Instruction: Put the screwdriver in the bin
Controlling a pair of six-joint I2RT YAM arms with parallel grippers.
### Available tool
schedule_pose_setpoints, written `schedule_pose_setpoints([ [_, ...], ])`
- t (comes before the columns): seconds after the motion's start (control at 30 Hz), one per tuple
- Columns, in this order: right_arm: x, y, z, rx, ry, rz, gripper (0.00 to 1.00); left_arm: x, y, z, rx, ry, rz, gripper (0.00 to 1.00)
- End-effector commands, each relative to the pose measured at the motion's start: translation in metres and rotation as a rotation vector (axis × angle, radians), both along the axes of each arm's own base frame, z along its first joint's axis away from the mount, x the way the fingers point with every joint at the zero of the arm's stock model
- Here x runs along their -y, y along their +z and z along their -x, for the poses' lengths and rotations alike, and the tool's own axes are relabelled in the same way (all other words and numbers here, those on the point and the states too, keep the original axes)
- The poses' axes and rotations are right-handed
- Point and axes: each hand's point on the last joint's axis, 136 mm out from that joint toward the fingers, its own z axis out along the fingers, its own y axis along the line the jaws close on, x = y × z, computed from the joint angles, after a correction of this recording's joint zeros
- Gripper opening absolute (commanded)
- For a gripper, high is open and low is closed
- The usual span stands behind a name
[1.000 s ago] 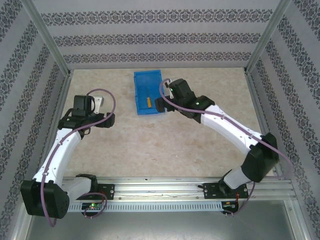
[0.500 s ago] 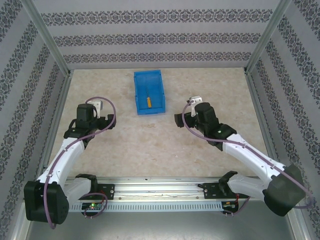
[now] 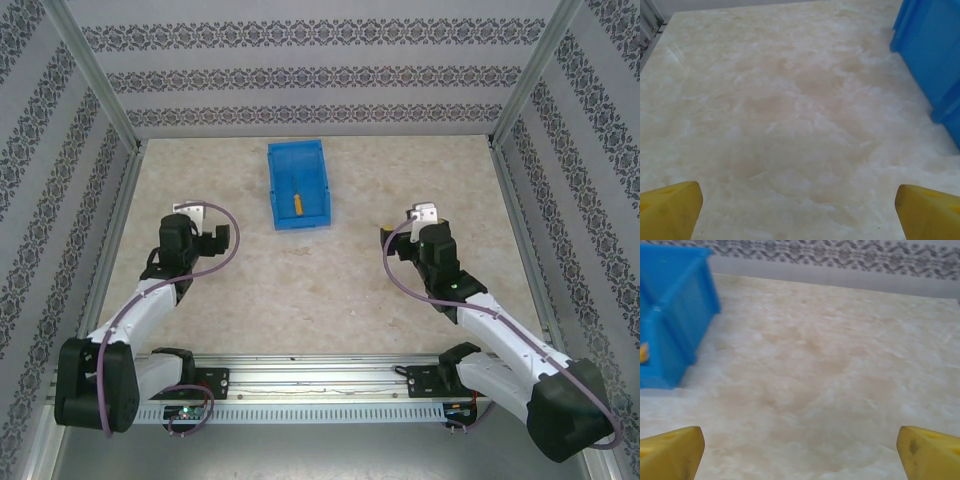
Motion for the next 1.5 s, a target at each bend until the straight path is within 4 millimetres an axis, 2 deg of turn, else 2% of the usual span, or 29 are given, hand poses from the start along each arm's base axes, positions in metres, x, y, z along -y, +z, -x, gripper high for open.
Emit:
schedule_pose_setpoints([
  [0.0,0.024,0.014,-0.011,0.111,-0.074,0.004,0.98,-0.012,0.012,-0.017,0.137,0.041,0.001,0.99],
  [0.17,0.045,-0.001,-0.016,0.140,-0.113,0.006,0.98,-0.021,-0.004,-0.026,0.178,0.080,0.055,0.99],
  [0.23,0.057,-0.014,-0.014,0.131,-0.144,-0.011,0.98,-0.022,-0.008,-0.029,0.197,0.085,0.062,0.99],
  [0.37,0.077,-0.020,-0.015,0.172,-0.191,-0.017,0.98,-0.025,-0.016,-0.032,0.215,0.090,0.045,0.99],
  [0.47,0.084,-0.027,-0.022,0.167,-0.198,-0.020,0.98,-0.025,-0.020,-0.031,0.236,0.090,0.056,0.99],
  [0.5,0.084,-0.023,-0.027,0.185,-0.193,-0.025,0.98,-0.025,-0.022,-0.032,0.247,0.086,0.058,0.99],
  [0.63,0.083,-0.034,-0.043,0.169,-0.175,-0.031,0.98,-0.025,-0.031,-0.033,0.257,0.087,0.061,0.99],
  [0.73,0.083,-0.044,-0.053,0.159,-0.173,-0.048,0.98,-0.025,-0.038,-0.033,0.263,0.087,0.063,0.99],
  [0.9,0.077,-0.067,-0.066,0.115,-0.140,-0.052,0.98,-0.023,-0.039,-0.038,0.244,0.071,0.063,0.99],
  [0.97,0.079,-0.061,-0.073,0.107,-0.144,-0.055,0.98,-0.021,-0.041,-0.041,0.220,0.062,0.062,0.99],
  [1.1,0.079,-0.061,-0.073,0.120,-0.143,-0.056,0.98,-0.014,-0.043,-0.045,0.194,0.017,0.060,0.99],
  [1.47,0.077,-0.061,-0.073,0.114,-0.136,-0.050,0.98,-0.013,-0.043,-0.044,0.197,0.013,0.062,0.99],
])
